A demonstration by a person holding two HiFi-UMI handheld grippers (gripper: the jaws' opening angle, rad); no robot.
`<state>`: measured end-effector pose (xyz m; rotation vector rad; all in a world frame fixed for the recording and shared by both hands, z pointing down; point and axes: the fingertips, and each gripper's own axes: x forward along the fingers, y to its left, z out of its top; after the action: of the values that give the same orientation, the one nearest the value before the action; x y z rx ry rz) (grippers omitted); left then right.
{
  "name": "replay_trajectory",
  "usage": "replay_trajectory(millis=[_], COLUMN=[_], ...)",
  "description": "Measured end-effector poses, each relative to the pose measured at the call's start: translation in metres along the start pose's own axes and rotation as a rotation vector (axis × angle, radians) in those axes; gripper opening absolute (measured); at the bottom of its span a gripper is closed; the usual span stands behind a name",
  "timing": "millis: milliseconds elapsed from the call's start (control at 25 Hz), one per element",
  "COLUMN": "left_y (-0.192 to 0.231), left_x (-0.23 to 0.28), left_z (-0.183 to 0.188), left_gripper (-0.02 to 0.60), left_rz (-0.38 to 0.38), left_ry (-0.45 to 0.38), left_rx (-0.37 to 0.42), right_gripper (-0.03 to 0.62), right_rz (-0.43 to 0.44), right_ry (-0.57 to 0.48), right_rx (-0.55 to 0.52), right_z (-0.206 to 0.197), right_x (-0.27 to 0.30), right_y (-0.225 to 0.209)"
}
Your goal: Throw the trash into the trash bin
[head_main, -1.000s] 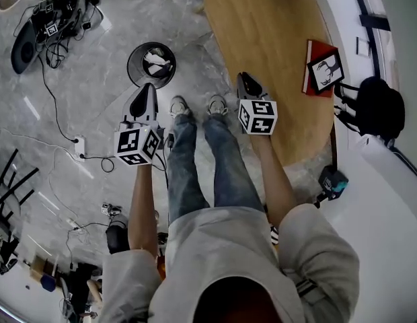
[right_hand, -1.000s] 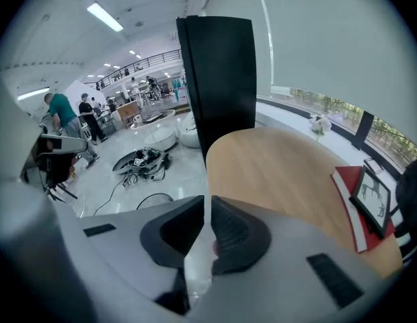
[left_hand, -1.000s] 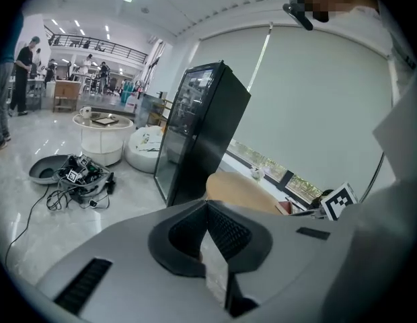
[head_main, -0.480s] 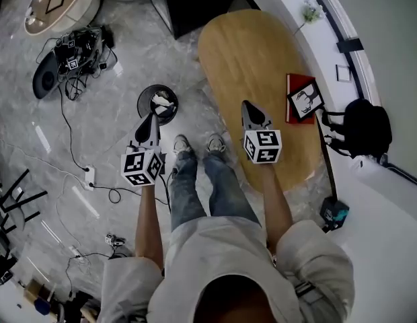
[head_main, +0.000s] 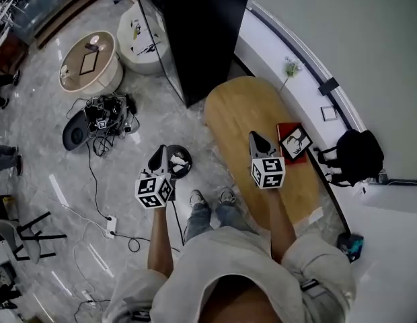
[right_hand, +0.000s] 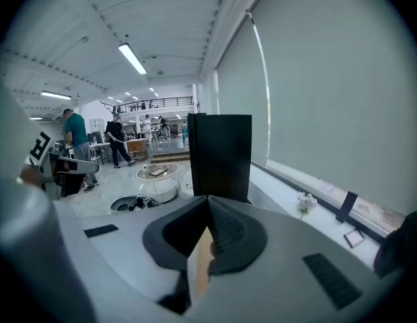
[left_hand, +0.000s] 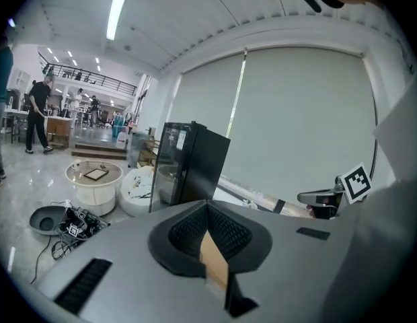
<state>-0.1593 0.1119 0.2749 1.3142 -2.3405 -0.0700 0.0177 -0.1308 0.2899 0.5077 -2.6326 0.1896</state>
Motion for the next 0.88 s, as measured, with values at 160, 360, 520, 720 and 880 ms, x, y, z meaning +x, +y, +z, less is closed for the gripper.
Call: replay_trajectory(millis=[160, 360, 520, 720, 880], left_y=[-0.009, -0.013, -0.012, -0.009, -0.010], left_x=[-0.006, -0.015, -0.024, -0.032, -0.032], left_z=[0.036, 0.073, 0.088, 0.089, 0.091], left_gripper=[0.018, 0.017, 0.017, 0.018, 0.018], left_rz=[-0.008, 0.006, 0.016, 0.026, 0.026], left_ry=[-0.041, -0.089, -0.115, -0.122, -0.122], left_rx=[0.030, 0.073, 0.087, 0.092, 0.103], right_gripper=[0.029, 0.029, 0.029, 0.029, 0.029], right_rz=[-0.006, 0.001, 0.004, 0.009, 0.006], right_ry=[-0.066, -0.125, -0.157, -0.162, -0.171], right_rx=[-0.025, -0.043, -0.043, -0.061, -0.061], right_z=[0.042, 0.075, 0.090, 0.094, 0.099], right_x=[-0.018, -0.032, -0.042, -0.050, -0.052], right_y=[-0.004, -0.004, 0.000, 0.002, 0.000])
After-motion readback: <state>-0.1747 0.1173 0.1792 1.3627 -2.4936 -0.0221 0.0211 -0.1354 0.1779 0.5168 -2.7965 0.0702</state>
